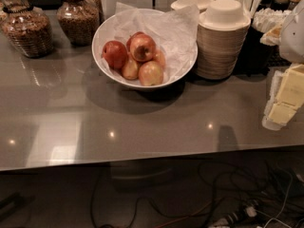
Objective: Pick apple from white bowl
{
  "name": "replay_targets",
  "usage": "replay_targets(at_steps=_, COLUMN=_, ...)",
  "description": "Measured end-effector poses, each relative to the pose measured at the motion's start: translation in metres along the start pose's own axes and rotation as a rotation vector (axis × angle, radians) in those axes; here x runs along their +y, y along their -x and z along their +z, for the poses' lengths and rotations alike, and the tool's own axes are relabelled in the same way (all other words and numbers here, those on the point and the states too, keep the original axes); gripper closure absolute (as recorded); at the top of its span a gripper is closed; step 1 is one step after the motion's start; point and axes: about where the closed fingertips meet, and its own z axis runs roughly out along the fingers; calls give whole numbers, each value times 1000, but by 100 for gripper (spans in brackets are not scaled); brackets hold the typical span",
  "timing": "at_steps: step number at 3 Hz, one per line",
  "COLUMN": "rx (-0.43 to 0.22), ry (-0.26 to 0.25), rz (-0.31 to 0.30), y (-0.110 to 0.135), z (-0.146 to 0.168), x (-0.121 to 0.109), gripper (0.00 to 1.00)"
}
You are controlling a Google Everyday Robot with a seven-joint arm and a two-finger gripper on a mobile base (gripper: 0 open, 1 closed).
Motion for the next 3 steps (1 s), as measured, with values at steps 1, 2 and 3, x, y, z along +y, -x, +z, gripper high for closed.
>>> replay_targets(at_steps=1, rx=-1, ry=0, rz=0, y=0, z=0, x=0, gripper=0)
replay_targets(at_steps=2, rx=-33, ry=-11, rz=8, y=3, z=0, x=-3, gripper=0)
replay_targets(at_steps=3, rx=-165, ry=-19, rz=66, y=14, z=17, x=-12, gripper=0)
